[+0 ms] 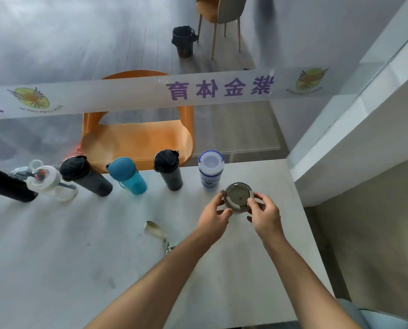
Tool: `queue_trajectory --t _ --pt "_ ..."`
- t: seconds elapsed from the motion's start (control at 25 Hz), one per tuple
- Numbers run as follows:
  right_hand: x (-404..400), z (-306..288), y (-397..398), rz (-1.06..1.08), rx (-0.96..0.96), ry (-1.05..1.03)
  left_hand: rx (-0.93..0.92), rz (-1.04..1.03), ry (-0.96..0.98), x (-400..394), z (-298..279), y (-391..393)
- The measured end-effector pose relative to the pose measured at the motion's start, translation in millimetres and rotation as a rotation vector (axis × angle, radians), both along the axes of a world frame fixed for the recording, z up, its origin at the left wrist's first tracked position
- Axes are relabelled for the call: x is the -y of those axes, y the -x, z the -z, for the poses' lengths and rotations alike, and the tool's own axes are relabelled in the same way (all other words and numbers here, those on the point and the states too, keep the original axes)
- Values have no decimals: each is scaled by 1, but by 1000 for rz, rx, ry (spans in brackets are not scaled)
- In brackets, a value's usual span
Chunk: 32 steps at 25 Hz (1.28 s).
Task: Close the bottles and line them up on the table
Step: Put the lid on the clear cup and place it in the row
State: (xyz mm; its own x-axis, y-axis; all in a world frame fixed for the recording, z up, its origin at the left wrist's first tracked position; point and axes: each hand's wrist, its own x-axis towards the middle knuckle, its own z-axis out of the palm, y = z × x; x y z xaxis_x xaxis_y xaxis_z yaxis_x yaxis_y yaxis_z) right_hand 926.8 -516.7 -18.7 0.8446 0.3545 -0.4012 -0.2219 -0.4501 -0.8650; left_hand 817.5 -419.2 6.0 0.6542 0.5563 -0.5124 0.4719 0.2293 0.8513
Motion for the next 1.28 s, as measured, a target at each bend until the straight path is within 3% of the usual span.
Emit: queue_trajectory --t 0.32,0.4,0.48,0.6,0.68,0.8,0.96,1.28 --pt "-30 14 -83 -47 18 28 -41 19 -5 -19 0 -73" --pt "-37 14 -95 -57 22 33 -139 162 -210 -23 -9 -80" --pt "-42 10 -100 -64 24 49 -214 281 -556 -24 -20 -80" --pt "-42 9 -98 -84 -5 112 -196 165 -1008 -38 -34 -72" --pt "-42 9 -93 -76 -116 88 -297 156 -1144 -61 -30 -68" --pt "-50 10 -91 8 -250 -67 -446 257 -985 -86 -14 -66" --pt "-63 6 -97 23 -240 -101 -343 212 -904 -92 -6 -67" --pt "-74 13 -98 22 -214 -58 -317 225 -898 -102 -2 -68"
